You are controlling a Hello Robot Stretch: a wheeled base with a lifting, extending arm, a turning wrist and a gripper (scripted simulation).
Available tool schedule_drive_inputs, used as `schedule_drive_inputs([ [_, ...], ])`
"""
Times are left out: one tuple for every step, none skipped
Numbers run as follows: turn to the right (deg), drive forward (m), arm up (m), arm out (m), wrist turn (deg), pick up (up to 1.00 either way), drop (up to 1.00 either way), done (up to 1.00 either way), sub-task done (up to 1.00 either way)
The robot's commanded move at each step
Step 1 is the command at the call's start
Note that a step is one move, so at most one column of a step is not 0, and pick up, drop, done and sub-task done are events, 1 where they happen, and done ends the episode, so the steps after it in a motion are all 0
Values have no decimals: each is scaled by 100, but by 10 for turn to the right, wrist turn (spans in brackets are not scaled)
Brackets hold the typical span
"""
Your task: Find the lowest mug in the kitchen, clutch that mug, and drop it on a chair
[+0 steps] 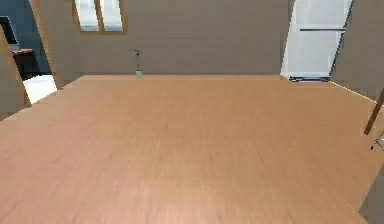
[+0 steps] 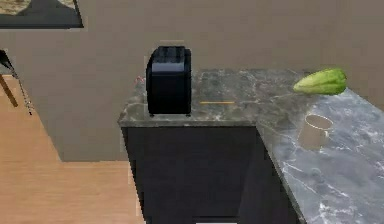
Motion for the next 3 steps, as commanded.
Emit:
schedule_drive_inputs([
  [0, 20, 0, 0, 0, 0, 0, 0, 0],
  [300, 0, 0, 0, 0, 0, 0, 0, 0],
  [0, 100, 0, 0, 0, 0, 0, 0, 0],
])
